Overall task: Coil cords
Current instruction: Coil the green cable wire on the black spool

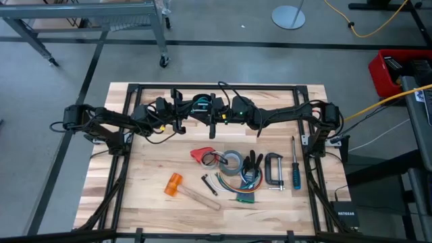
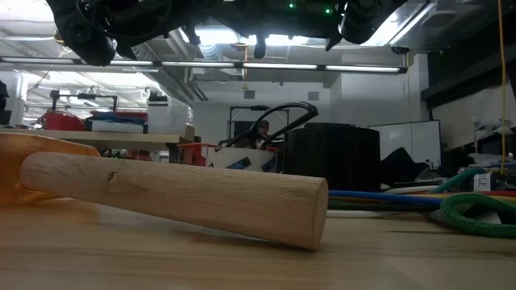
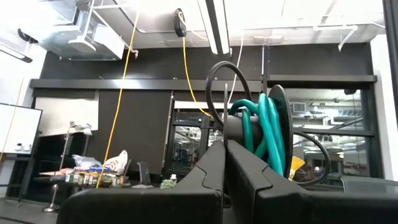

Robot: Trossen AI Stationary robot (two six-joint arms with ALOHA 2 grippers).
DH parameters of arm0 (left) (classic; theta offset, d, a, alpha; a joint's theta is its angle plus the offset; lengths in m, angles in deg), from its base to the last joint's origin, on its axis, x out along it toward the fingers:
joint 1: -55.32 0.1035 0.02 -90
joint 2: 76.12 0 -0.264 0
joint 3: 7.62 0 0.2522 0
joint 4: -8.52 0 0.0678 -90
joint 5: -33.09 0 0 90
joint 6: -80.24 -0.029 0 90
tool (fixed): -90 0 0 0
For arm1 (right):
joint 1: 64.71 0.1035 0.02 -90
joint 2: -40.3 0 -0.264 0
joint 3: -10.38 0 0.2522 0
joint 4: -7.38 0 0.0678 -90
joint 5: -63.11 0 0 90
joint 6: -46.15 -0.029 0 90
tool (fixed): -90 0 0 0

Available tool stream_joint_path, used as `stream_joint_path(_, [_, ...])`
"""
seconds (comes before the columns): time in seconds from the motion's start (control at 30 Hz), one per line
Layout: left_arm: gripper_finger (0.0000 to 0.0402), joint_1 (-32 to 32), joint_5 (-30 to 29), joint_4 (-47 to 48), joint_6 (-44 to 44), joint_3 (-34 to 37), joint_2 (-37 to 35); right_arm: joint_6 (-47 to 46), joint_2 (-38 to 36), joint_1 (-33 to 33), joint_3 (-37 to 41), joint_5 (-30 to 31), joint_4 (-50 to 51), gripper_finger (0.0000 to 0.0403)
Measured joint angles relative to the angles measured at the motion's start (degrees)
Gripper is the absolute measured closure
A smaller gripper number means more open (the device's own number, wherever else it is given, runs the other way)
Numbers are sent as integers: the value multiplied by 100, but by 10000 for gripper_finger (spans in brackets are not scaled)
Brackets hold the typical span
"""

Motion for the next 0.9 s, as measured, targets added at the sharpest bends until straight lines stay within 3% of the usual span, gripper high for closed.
stream_joint_path(0.57, [401, 4, 0, 4, 1, 0, -4, 102, -110, -41, 2, -153, 341, 399])
stream_joint_path(0.9, [401, 4, 0, 17, 1, 0, -4, 116, -118, -37, 0, -302, 327, 348])
